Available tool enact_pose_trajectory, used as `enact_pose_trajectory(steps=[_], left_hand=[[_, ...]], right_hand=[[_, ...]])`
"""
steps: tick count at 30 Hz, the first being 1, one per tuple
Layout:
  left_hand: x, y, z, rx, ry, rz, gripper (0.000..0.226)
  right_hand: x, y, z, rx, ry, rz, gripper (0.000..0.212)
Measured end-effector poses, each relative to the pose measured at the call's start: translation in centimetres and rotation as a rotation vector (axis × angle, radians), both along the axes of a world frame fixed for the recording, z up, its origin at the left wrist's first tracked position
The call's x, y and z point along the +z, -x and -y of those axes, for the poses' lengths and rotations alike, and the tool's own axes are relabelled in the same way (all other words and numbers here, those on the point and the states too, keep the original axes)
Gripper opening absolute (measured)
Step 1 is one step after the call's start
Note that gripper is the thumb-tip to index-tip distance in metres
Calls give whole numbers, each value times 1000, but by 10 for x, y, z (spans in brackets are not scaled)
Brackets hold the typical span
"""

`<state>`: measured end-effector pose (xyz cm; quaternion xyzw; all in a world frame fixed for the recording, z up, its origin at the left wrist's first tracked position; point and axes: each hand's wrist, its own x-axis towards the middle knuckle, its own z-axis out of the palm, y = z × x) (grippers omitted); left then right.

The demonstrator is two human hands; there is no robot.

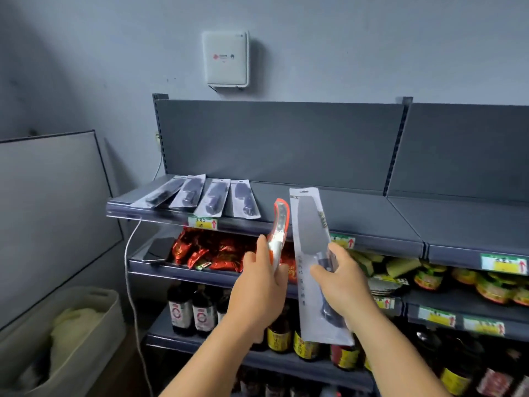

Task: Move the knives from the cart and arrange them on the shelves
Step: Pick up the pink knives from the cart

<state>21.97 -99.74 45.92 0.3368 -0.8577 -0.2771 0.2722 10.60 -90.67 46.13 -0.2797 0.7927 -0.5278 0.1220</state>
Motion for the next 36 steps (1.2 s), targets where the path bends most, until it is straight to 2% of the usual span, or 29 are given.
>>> enact_pose_trajectory(steps=[3, 7, 14, 17, 20, 23, 26, 29, 32, 36], left_hand=[[7, 11, 30, 48, -4, -6, 63], [17, 36, 69, 113, 13, 4, 61], [30, 97, 131, 223, 7, -6, 57], [35, 121, 149, 249, 3, -18, 59], [37, 141, 159, 263, 15, -27, 54], [37, 157, 166, 259, 7, -17, 54], [34, 173, 169, 206, 2, -38, 61], [32, 190, 168, 151, 3, -64, 63], [34, 210, 161, 104, 7, -47, 60], [36, 242, 146, -45, 73, 20, 53]], right_hand=[[7, 21, 41, 94, 20, 61, 37], [13, 62, 96, 144, -23, 25, 19], [13, 145, 188, 275, -90, 37, 32], [9, 166, 221, 328, -97, 53, 22], [1, 175, 249, 344, -94, 69, 21], [-8, 179, 267, 404, -216, -41, 14], [-4, 186, 259, 427, -261, -105, 17], [8, 190, 239, 377, -68, -10, 31], [17, 195, 210, 205, 167, 93, 27], [20, 208, 179, 237, 275, 144, 17]])
